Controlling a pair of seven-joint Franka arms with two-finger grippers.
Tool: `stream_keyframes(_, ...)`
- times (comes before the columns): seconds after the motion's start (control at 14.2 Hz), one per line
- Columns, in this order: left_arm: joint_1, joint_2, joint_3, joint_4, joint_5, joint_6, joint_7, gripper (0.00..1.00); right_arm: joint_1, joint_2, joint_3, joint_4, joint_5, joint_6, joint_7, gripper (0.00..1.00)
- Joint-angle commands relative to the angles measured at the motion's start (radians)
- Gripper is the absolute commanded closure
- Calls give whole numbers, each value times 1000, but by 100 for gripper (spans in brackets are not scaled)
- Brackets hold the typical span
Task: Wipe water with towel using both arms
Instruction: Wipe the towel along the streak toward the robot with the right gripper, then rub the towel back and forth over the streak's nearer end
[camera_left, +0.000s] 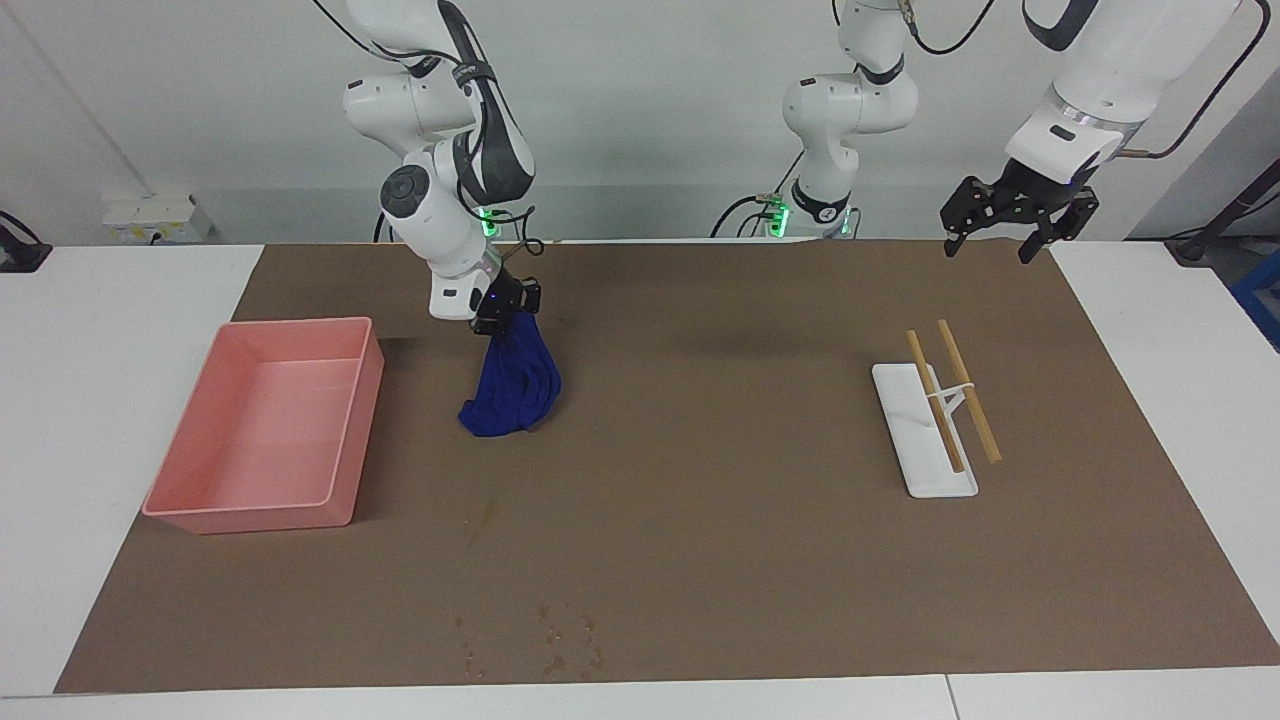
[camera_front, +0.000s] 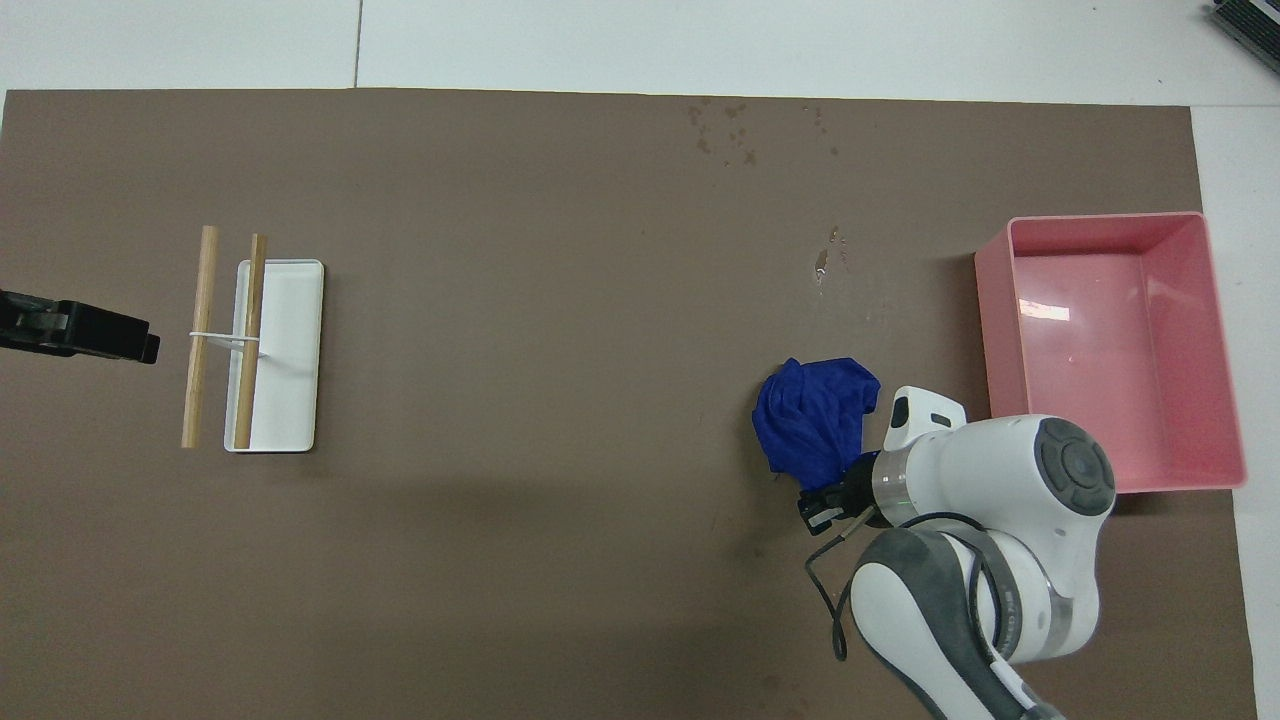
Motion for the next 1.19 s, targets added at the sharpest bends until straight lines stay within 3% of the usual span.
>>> stream_keyframes(0.0, 12, -24, -9, -28, 14, 9, 14, 0, -2, -41, 12, -22, 24, -40, 57, 100)
stream_keyframes(0.35, 12, -24, -9, -28, 14, 9, 14, 0, 5, -193, 14, -30, 22, -209, 171, 100)
stream_keyframes(0.77, 12, -24, -9, -28, 14, 9, 14, 0, 18, -246, 17, -27, 22, -287, 214, 100)
stream_keyframes(0.91, 12, -24, -9, -28, 14, 9, 14, 0, 8, -242, 17, 30, 21, -318, 223, 100)
stream_keyframes(1.12, 12, -24, -9, -28, 14, 9, 14, 0, 6, -277, 12, 73, 21, -450, 287, 100)
